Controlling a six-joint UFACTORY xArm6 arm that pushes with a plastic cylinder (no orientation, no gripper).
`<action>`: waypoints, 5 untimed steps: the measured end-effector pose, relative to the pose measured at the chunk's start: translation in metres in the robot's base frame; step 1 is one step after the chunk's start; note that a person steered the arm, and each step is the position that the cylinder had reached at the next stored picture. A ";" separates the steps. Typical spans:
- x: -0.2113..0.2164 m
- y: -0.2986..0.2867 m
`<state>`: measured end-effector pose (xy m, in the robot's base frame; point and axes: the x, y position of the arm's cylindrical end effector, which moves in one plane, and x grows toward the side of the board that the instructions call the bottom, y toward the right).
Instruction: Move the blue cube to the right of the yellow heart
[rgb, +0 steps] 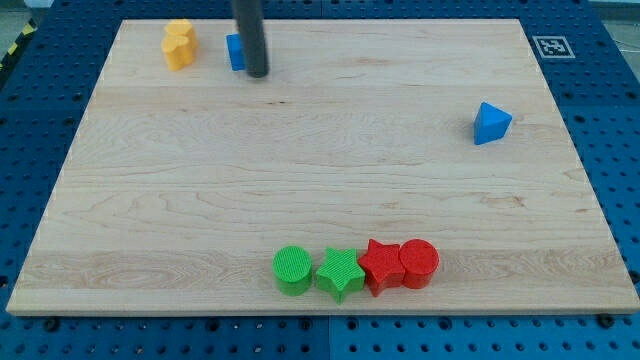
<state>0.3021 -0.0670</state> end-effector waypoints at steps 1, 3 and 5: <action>-0.005 0.051; -0.037 0.016; -0.037 -0.061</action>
<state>0.2649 -0.1275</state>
